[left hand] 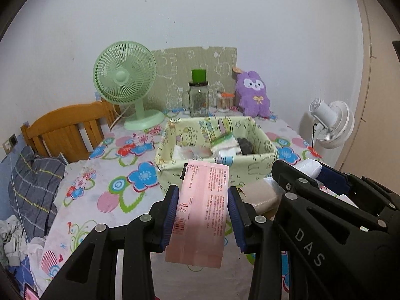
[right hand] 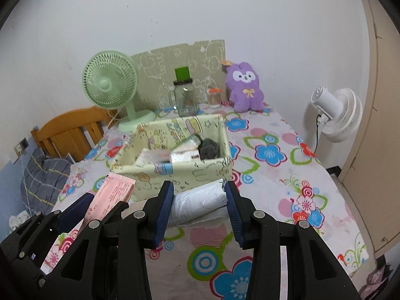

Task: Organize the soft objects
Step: 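Lift the pink packet with the left tool while the right tool lifts the white roll toward the box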

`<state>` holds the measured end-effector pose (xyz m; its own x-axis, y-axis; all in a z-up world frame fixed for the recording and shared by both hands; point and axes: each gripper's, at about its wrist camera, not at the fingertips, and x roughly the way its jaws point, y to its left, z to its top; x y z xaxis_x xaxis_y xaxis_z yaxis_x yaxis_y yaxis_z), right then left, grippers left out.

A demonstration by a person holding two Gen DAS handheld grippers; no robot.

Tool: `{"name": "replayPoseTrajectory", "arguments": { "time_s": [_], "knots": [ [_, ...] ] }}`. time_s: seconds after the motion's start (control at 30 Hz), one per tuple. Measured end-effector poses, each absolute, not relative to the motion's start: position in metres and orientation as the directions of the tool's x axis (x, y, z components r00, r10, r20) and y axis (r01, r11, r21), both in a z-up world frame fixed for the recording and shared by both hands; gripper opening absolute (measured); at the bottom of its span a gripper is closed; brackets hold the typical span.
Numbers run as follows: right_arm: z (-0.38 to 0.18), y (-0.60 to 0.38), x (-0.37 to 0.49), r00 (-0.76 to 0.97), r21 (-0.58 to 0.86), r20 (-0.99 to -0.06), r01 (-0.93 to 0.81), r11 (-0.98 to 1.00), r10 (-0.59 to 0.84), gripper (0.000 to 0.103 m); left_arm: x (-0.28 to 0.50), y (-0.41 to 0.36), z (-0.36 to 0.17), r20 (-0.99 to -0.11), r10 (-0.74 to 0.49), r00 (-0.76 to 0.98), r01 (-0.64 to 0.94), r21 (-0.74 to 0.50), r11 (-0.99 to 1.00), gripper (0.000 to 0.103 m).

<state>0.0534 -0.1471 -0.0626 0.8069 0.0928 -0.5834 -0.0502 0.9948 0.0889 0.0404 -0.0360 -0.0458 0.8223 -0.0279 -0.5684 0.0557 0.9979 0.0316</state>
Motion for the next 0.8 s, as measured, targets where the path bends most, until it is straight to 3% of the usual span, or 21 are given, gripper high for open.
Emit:
{"name": "replayPoseTrajectory", "arguments": {
  "time_s": [0.8],
  "knots": [
    [-0.026,-0.139,0.082,0.837,0.092,-0.538,-0.060,0.994,0.101,0.046,0.069,-0.027,-0.012,-0.520,-0.027,0.854,0.046,0.025,0.999,0.040]
  ]
}}
